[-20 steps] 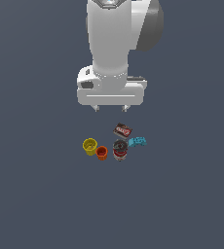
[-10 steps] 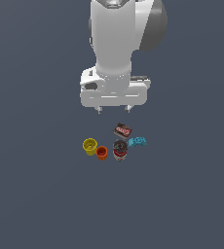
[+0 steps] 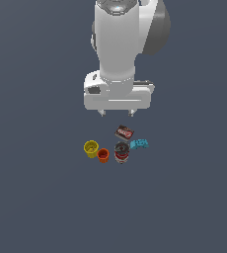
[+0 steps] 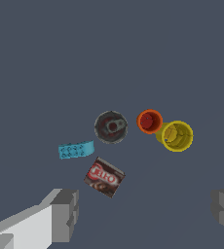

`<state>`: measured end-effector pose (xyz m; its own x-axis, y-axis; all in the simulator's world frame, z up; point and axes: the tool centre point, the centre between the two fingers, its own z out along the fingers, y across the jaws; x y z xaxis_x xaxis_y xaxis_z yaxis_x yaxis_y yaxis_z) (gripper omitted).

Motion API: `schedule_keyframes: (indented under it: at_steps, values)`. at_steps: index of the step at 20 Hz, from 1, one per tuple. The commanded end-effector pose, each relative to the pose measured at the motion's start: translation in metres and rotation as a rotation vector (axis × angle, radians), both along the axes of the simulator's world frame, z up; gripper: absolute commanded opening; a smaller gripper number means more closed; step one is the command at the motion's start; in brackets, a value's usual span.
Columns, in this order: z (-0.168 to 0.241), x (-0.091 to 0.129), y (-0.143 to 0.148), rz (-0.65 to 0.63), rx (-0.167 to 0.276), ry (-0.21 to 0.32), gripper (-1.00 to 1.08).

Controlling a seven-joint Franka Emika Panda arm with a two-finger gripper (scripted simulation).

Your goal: Pick up a designated object from a clutter of objects.

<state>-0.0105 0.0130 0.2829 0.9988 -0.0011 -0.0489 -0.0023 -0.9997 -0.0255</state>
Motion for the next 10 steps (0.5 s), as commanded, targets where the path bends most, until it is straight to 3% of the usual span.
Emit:
schedule_keyframes:
  at_steps: [1,10]
  values:
    - [-0.005,0.001,0.004,-0.028,0.004,0.002,1.00]
    - [-0.036,0.002,0.029,-0.200,0.024,0.014,1.00]
